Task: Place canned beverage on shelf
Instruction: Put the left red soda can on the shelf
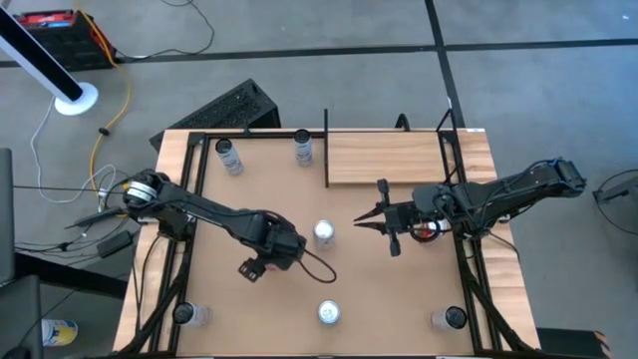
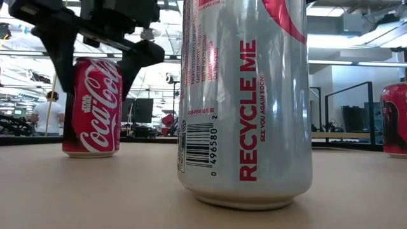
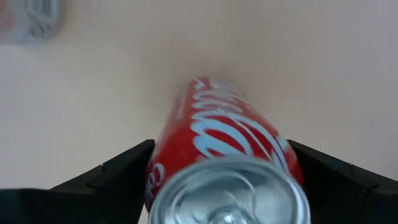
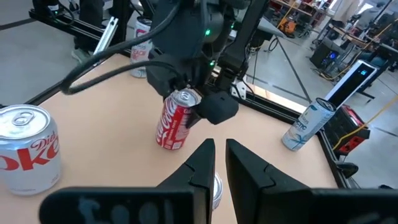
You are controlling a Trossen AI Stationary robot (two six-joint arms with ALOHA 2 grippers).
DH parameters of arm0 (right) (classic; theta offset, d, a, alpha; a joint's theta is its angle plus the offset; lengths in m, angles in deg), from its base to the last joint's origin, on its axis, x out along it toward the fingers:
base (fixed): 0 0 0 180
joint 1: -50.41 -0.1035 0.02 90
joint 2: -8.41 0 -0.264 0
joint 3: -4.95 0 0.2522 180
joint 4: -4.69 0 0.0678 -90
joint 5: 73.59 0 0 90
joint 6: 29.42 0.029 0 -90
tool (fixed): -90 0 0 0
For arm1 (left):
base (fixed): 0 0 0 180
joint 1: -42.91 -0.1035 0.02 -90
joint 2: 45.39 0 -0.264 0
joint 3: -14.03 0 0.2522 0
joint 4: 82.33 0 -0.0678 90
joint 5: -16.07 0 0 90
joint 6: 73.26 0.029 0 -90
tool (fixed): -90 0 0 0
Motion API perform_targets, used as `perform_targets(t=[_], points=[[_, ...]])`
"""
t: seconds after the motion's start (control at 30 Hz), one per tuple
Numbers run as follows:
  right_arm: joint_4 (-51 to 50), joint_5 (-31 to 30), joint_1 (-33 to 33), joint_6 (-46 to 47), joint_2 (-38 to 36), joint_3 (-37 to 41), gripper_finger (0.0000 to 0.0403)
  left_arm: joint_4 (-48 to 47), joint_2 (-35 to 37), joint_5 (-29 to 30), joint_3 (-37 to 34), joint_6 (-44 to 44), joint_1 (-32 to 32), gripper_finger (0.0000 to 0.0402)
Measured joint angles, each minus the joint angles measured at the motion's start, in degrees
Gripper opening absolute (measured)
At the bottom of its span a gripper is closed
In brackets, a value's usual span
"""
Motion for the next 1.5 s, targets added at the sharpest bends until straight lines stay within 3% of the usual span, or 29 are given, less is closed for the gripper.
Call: perform_targets(t=[0.23, 0.9, 1.07, 1.2, 1.37, 1.5], points=[[0.22, 0.0, 0.0, 0.0, 0.0, 0.0, 0.0064, -1.41, 0.4, 0.31, 0.11, -1.97, 0.03, 0.0352], [0.71, 0.02, 0.0, 0.46, 0.0, 0.0, 0.0064, -21.64, 0.82, 2.93, 6.34, -18.21, 0.03, 0.0353], [0.55, 0.02, 0.0, 0.43, 0.0, 0.0, 0.0064, -29.41, 4.46, 1.06, 7.3, -31.75, 0.34, 0.0353], [0.55, 0.02, 0.0, 0.17, 0.0, 0.0, 0.0064, -28.14, 11.4, 1.59, 6.8, -48.87, 1.58, 0.0353], [0.55, 0.04, 0.0, -0.02, 0.01, 0.0, 0.0064, -16.07, 18.82, 13.2, 6.8, -81.9, 2.63, 0.0353], [0.63, 0.04, 0.0, -0.07, 0.02, 0.0, 0.0064, -9.44, 20.16, 18.75, 6.86, -96.61, 3.22, 0.0353]])
